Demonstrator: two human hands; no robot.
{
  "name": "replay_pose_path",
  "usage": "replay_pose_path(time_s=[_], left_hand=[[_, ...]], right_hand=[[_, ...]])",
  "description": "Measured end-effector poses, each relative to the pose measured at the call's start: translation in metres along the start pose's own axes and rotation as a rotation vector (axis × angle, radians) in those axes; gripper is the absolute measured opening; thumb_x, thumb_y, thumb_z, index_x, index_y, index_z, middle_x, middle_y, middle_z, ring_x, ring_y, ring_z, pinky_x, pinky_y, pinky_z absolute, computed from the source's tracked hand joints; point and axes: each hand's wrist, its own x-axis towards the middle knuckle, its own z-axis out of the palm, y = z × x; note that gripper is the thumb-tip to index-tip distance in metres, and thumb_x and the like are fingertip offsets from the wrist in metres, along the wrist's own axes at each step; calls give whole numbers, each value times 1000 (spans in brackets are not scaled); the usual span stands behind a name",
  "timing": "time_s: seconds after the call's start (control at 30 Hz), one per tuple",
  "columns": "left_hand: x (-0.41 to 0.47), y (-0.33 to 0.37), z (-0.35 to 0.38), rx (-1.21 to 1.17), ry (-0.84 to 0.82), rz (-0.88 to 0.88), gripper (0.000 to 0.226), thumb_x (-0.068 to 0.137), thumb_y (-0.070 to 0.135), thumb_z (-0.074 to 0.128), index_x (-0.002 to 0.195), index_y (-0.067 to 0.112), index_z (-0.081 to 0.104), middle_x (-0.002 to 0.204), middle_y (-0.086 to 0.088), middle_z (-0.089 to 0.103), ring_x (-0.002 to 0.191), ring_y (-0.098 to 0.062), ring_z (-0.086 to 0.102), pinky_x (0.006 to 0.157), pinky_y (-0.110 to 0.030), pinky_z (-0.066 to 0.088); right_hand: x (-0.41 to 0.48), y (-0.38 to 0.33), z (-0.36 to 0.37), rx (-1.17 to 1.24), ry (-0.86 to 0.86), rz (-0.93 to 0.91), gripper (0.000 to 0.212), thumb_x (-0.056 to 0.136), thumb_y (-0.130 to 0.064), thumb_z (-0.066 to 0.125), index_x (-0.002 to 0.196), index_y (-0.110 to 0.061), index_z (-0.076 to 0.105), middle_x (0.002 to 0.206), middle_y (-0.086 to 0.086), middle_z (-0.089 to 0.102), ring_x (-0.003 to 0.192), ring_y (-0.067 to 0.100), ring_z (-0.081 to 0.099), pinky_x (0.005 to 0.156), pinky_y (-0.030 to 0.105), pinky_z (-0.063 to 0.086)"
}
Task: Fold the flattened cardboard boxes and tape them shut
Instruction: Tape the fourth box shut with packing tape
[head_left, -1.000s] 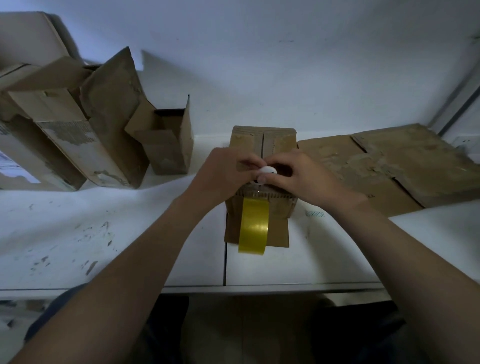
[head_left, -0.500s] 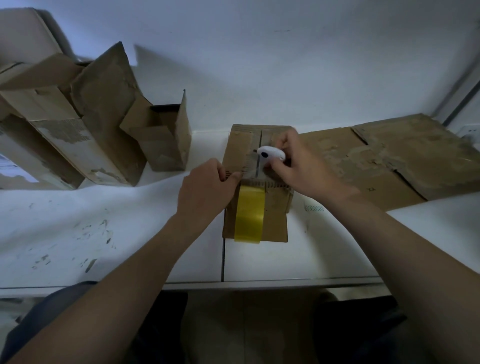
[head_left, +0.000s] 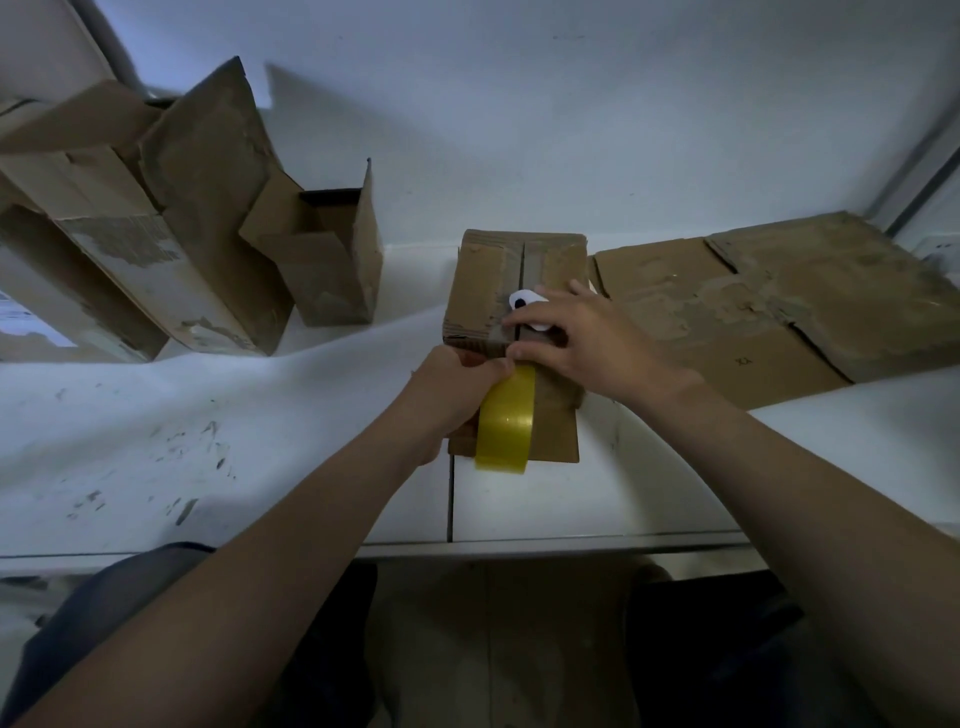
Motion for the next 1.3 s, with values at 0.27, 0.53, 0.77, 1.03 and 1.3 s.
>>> replay_pose_path(time_s=[0.27,0.53,0.77,1.03,1.3], left_hand=[[-2,-2,5,2,7,-18,7,97,32,63,95,28,58,106,-1,63,104,-27,63,91,-48,56],[-10,-16,-6,-276,9,-212,96,79,32,84,152,31,21,120,-2,58,98,-30,68,71,-42,60],[-46,-27,-9,-293,-44,-100,55,85,32,77,134,36,53,116,2,66,97,-24,69,74,-39,60],[-99,-40,-14,-250,-3,9,50,80,38,81,124,43,58,116,5,69,101,-28,70,83,-55,59],[-150,-84,5,-271,105,9,59,84,33,78,133,38,46,118,3,65,103,-20,67,89,-48,57]], right_hand=[[4,2,1,-2,-11,91,44,83,-74,50,119,-52,63,151,1,49,150,10,23,116,65,21],[-7,-9,-2,111,7,80,36,87,-52,70,123,-44,66,149,1,51,149,12,26,109,35,34],[-29,-28,-6,120,4,84,41,84,-51,74,123,-45,65,149,-4,51,148,6,25,105,25,26],[-67,-66,-10,111,37,54,45,82,-64,66,123,-46,64,123,-16,65,115,9,59,93,39,53],[-105,-102,20,-36,9,129,49,77,-78,53,120,-55,62,151,-2,48,145,14,35,99,49,48]])
